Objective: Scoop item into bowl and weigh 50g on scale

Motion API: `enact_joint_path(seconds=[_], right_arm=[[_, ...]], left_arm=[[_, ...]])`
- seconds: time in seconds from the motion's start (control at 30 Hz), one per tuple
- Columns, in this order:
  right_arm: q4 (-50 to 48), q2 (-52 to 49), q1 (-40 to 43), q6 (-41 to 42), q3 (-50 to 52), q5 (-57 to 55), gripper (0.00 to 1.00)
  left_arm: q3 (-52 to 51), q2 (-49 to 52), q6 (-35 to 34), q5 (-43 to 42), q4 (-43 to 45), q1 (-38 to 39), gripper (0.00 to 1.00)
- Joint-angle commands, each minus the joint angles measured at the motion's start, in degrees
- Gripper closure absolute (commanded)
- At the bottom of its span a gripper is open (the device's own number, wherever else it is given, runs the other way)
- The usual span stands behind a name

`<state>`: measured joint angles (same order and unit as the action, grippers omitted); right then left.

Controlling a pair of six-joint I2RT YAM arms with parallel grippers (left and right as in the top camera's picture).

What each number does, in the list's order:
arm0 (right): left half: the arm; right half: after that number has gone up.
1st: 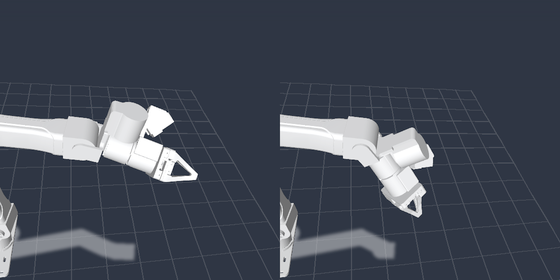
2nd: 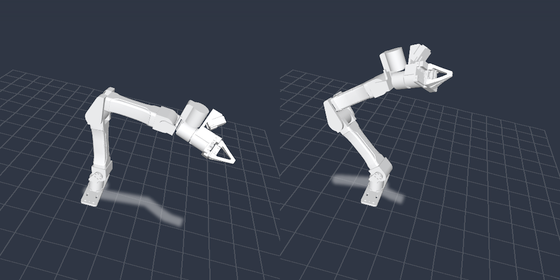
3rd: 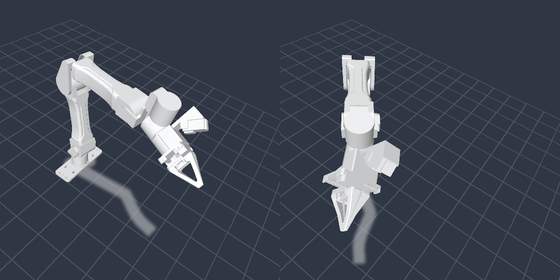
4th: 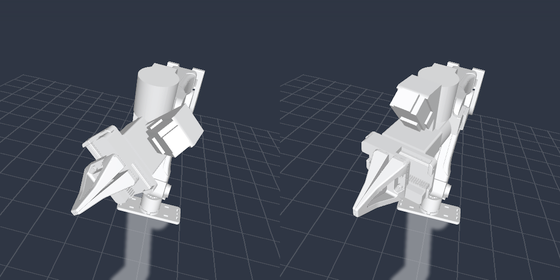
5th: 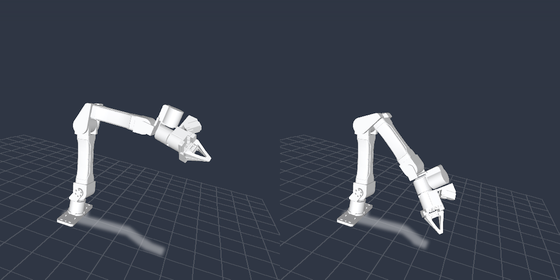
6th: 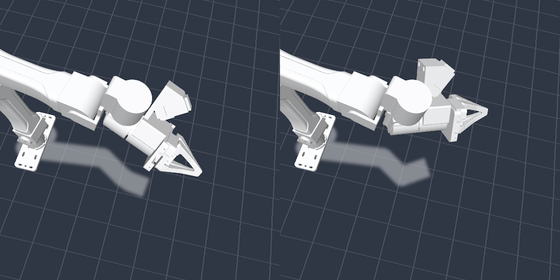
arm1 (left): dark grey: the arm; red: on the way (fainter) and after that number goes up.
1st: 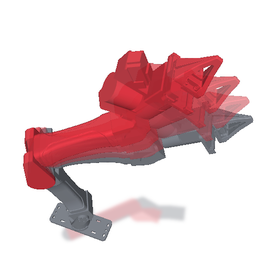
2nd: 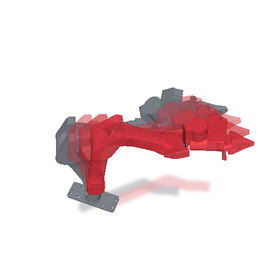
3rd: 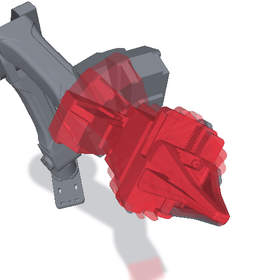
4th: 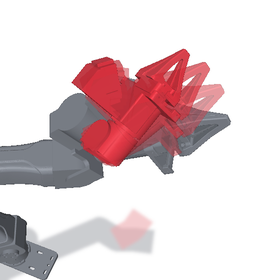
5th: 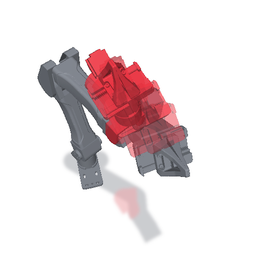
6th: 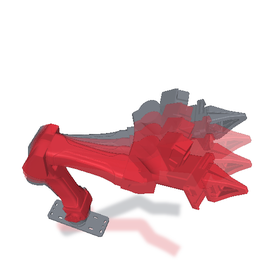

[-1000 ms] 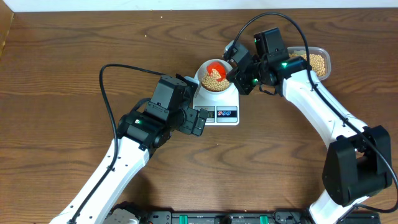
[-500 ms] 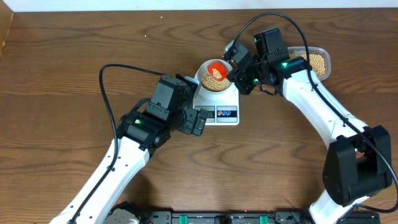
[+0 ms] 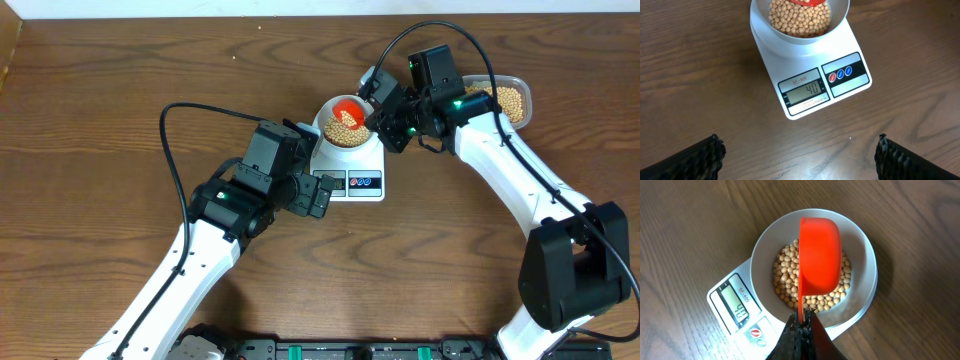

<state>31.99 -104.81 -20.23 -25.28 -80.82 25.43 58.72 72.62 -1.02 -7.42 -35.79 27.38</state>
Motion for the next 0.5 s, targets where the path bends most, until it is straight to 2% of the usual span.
enact_joint_path(seconds=[0.0, 0.47], right_arm=[[-0.09, 2.08, -0.28, -1.88, 0.24, -0.04, 0.99], [-0.09, 2.08, -0.28, -4.2, 0.24, -0.04, 0.99]], left_arm=[[-0.39, -0.66, 1.01, -0.52, -0.2, -0.2, 0.02], [-0.39, -0.66, 1.01, -0.52, -0.2, -0.2, 0.02]])
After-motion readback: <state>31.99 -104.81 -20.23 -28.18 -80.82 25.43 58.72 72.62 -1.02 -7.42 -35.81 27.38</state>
